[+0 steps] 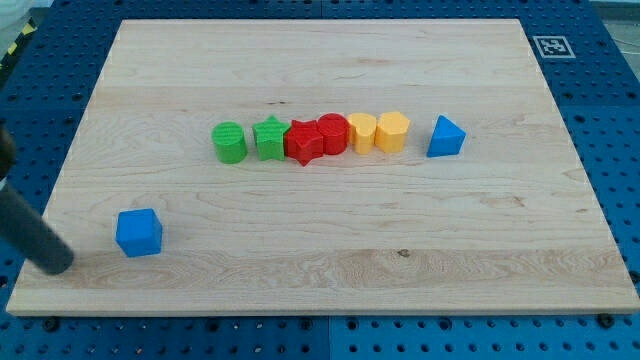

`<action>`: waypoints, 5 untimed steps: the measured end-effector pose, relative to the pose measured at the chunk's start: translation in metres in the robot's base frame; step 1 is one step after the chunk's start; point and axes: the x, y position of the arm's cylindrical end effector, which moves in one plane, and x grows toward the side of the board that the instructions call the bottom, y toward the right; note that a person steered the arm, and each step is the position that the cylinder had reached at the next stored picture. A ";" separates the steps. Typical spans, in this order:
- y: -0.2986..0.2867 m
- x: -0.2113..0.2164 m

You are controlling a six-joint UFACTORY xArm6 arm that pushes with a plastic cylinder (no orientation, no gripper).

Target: Move the blue cube towards downside of blue triangle

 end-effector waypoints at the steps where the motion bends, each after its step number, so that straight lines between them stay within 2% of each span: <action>1: 0.002 -0.018; 3: 0.044 -0.018; 5: 0.046 -0.018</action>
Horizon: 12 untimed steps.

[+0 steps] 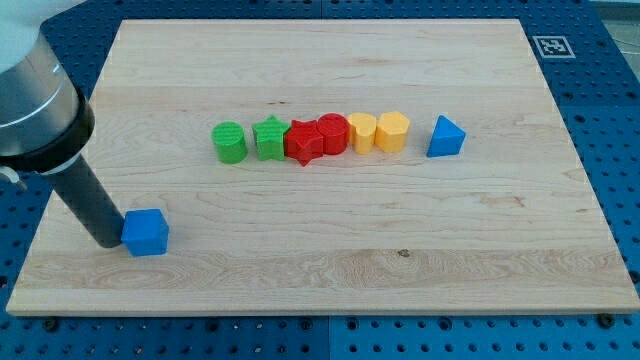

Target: Move the blue cube towards downside of blue triangle

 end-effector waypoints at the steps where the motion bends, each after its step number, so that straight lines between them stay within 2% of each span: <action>1: 0.005 0.000; 9: 0.063 0.005; 12: 0.086 -0.006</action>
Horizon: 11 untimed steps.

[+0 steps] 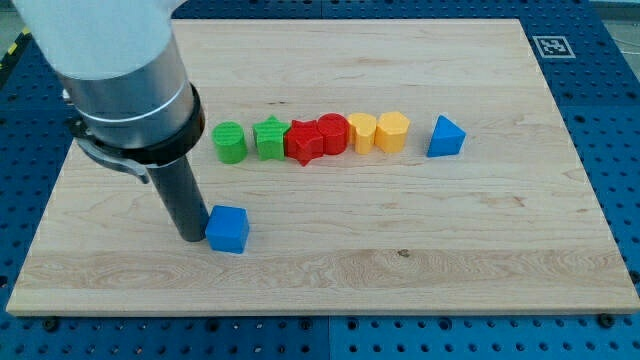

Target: Move the blue cube towards downside of blue triangle

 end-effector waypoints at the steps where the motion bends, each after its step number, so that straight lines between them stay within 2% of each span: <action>1: 0.022 0.000; 3: 0.060 0.000; 8: 0.084 0.001; 11: 0.146 0.001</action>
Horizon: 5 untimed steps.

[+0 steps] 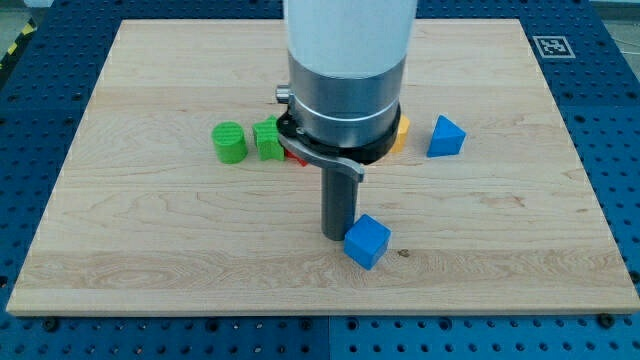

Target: Move the blue cube towards downside of blue triangle

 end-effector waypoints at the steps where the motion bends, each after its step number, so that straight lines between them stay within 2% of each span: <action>1: 0.003 0.003; 3: 0.009 0.043; 5: 0.066 0.044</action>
